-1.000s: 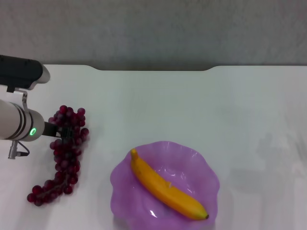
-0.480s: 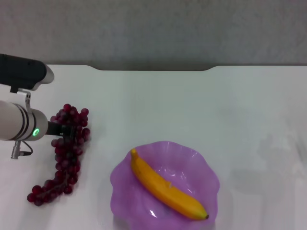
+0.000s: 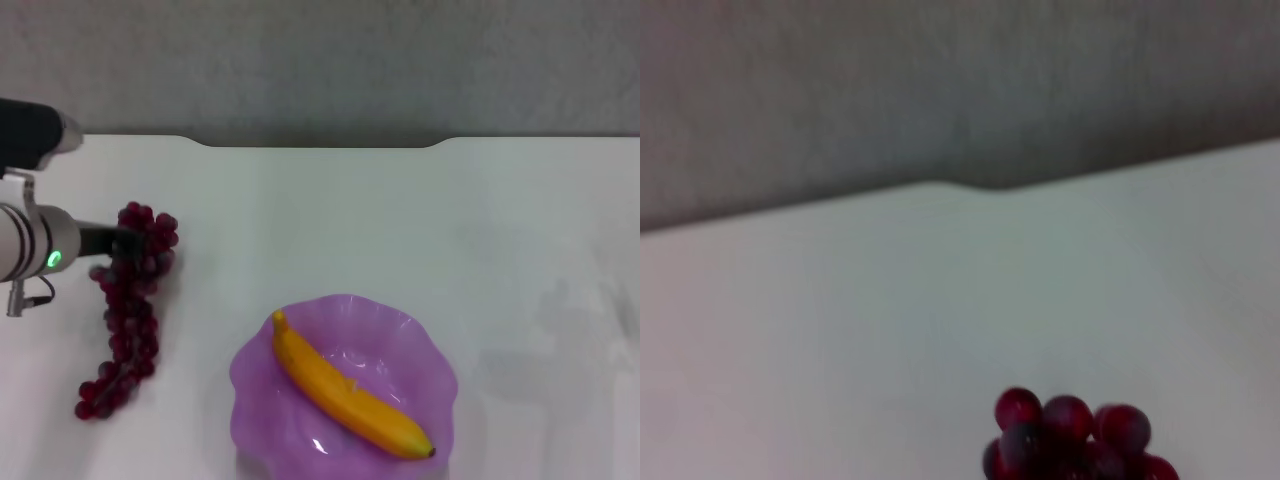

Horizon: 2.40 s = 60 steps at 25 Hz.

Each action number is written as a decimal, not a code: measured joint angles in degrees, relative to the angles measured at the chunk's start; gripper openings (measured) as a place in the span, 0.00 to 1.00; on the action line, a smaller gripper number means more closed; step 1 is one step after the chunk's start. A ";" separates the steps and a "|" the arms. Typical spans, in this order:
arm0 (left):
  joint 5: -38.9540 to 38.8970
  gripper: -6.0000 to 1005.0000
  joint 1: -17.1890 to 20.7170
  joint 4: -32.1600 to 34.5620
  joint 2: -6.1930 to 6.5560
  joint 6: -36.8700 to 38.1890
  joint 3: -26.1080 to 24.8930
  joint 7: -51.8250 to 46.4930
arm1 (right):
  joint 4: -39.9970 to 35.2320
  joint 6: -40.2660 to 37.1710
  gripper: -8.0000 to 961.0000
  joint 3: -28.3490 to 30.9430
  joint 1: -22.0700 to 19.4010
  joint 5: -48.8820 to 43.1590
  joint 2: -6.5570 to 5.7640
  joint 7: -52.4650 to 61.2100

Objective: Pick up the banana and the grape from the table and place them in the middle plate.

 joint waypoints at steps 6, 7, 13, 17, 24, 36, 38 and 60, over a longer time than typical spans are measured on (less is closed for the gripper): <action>0.37 0.16 3.20 -7.43 0.09 0.50 0.00 0.94 | 0.06 0.08 0.59 0.00 0.00 -0.07 0.00 -0.01; 0.38 0.16 3.83 -8.91 0.09 0.56 -0.01 1.38 | 0.06 0.11 0.59 0.00 0.00 -0.07 0.00 0.00; 0.03 0.16 9.25 -22.21 0.06 1.03 -0.01 3.97 | 0.06 0.82 0.59 0.00 0.29 -0.06 0.00 0.00; -0.01 0.15 13.15 -31.55 0.14 0.51 0.87 4.94 | 0.04 1.20 0.59 0.00 0.35 -0.05 0.00 0.00; -1.77 0.15 17.46 -44.03 0.25 -3.06 4.90 8.81 | 0.04 1.56 0.59 0.00 0.35 -0.04 0.00 0.00; -14.26 0.14 17.91 -51.81 0.22 -12.59 12.49 18.04 | 0.04 2.32 0.59 0.00 0.53 -0.13 -0.08 -0.07; -14.27 0.14 17.95 -52.18 0.26 -12.91 14.28 18.24 | 0.04 2.36 0.59 0.00 0.53 -0.13 -0.09 -0.07; -18.81 0.14 13.57 -36.51 0.15 -17.09 24.39 19.68 | -0.01 2.49 0.59 0.07 0.43 -0.09 0.00 -0.09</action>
